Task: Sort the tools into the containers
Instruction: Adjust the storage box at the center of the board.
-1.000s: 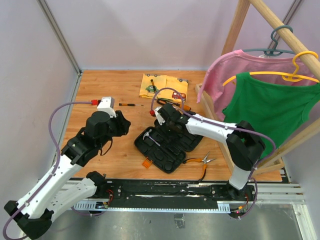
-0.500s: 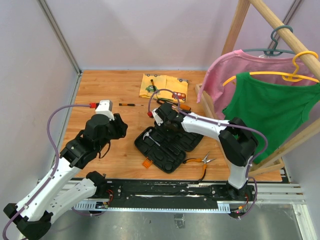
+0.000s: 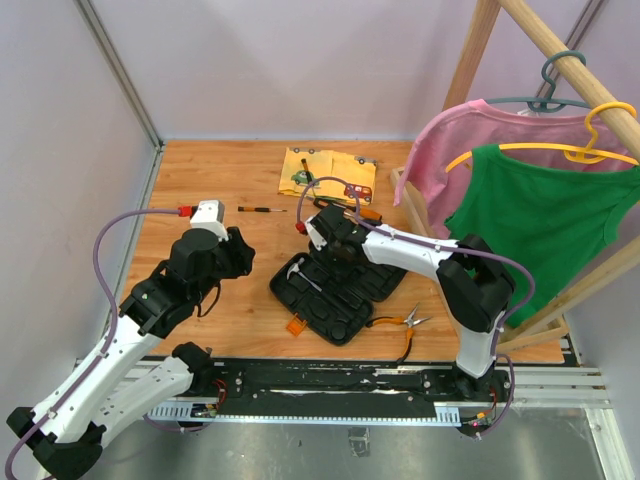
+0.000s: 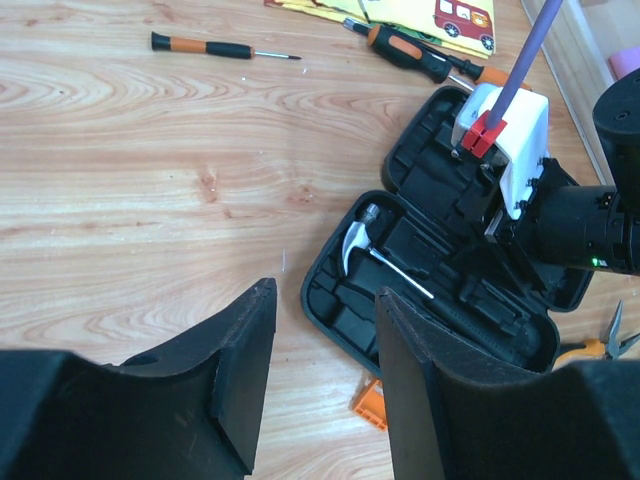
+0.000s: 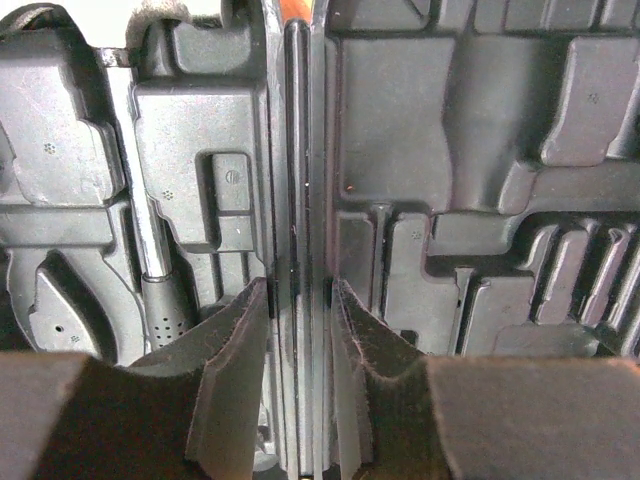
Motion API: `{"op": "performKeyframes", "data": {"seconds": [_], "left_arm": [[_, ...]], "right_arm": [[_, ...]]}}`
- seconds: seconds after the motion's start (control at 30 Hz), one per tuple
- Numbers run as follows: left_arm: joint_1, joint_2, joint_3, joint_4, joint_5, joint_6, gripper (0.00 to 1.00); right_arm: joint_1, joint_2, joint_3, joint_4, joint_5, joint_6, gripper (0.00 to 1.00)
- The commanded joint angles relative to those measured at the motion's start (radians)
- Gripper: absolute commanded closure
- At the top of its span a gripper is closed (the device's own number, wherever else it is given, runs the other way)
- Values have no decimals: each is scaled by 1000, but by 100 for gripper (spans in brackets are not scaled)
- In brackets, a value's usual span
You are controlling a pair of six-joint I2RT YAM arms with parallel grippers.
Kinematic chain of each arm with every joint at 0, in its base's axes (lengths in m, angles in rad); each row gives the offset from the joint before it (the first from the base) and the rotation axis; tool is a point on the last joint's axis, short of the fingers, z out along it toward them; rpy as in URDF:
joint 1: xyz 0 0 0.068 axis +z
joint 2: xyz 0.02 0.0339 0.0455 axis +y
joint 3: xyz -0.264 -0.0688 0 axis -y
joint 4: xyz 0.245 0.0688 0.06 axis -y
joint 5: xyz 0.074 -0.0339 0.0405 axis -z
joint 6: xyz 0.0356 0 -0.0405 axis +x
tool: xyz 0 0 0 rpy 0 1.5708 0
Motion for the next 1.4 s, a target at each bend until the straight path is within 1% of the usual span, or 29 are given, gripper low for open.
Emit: {"op": "performKeyframes", "data": {"seconds": [0.0,0.17,0.23,0.3,0.4,0.57,0.67,0.8,0.9,1.03,1.37], "left_arm": [[-5,-12,-11,20,-19,8,51],[-5,-10,-11,23,-16,8,51],[-5,-10,-12,23,-16,8,51],[-5,-8,-13,24,-15,10,50],[-5,-5,-13,25,-14,9,50],[-5,-8,-13,25,-14,9,50],[-5,-8,-13,25,-16,9,50],[-5,-12,-14,24,-20,8,50],[-5,-14,-14,23,-20,8,50],[-5,-15,-14,23,-21,7,50],[-5,-8,-16,23,-16,8,49]], "right_arm": [[-15,45,4,-51,22,66,80],[8,57,32,-106,82,187,88],[15,53,37,-110,71,256,93],[26,51,37,-101,34,299,95],[53,46,57,-97,28,299,94],[56,-42,54,-63,46,267,85],[55,-97,53,-55,77,227,73],[44,-132,43,-60,100,180,59],[21,-130,28,-73,91,172,56],[-1,-122,5,-68,42,152,52],[-7,-47,8,-76,-17,110,45]]}}
